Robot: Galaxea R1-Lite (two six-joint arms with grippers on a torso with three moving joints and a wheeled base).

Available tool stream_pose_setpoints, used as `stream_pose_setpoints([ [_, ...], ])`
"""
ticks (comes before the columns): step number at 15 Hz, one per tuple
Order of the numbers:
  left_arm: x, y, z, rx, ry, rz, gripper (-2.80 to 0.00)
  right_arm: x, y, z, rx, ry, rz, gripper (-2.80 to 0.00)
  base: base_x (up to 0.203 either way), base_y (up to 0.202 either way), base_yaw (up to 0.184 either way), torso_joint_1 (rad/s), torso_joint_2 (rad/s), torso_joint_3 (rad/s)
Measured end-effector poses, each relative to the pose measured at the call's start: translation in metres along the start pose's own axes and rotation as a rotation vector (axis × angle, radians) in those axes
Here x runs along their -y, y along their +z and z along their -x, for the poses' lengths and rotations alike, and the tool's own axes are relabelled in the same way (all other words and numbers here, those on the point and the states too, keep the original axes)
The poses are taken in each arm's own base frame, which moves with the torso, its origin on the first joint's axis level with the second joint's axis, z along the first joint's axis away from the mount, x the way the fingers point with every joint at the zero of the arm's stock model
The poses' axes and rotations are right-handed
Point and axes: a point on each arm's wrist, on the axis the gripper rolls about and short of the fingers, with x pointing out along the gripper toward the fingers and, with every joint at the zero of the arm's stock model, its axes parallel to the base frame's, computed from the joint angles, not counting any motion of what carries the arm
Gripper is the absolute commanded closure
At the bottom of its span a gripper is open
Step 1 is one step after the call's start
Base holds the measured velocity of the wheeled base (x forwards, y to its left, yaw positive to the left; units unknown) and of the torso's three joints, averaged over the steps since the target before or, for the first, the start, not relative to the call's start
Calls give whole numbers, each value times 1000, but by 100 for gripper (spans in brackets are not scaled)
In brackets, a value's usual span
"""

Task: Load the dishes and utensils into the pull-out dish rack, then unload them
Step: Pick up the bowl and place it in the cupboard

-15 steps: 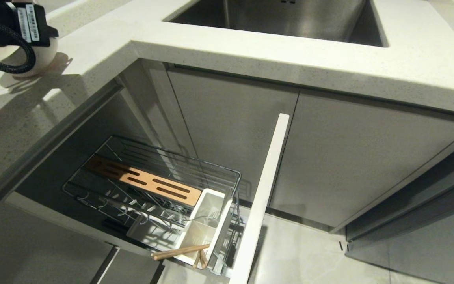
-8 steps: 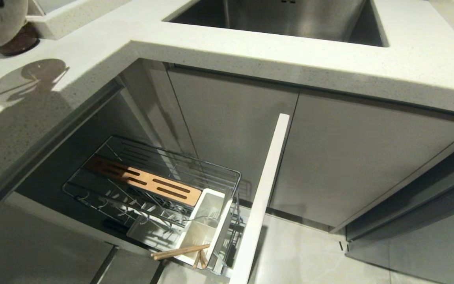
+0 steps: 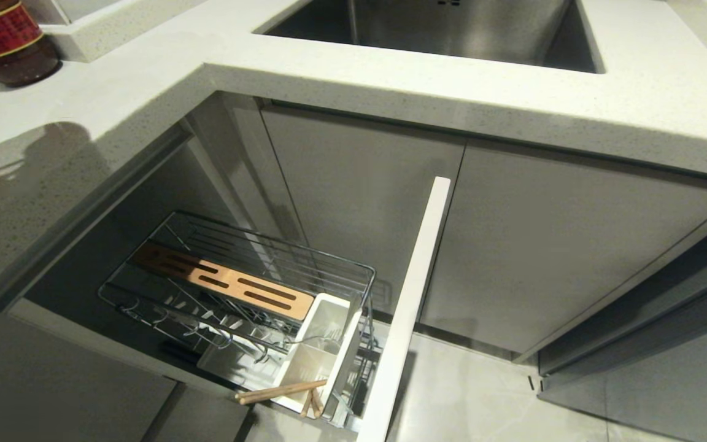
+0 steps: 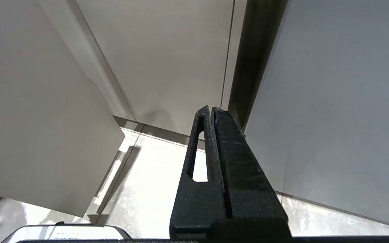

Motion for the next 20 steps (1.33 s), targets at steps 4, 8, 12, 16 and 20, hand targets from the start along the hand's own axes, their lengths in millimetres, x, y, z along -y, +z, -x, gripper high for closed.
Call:
stream_pose_setpoints([
  [4,4,-15,15,-89,-212,362,0,0,0,0,0,0,0,0,0,0,0,0,0,0],
  [8,9,-29,36,-222,-430,560,0,0,0,0,0,0,0,0,0,0,0,0,0,0],
  [12,10,-51,39,-366,-429,773,0,0,0,0,0,0,0,0,0,0,0,0,0,0],
  [16,14,-69,27,-449,-334,942,0,0,0,0,0,0,0,0,0,0,0,0,0,0],
  [20,19,-87,3,-385,-178,1140,0,0,0,0,0,0,0,0,0,0,0,0,0,0],
])
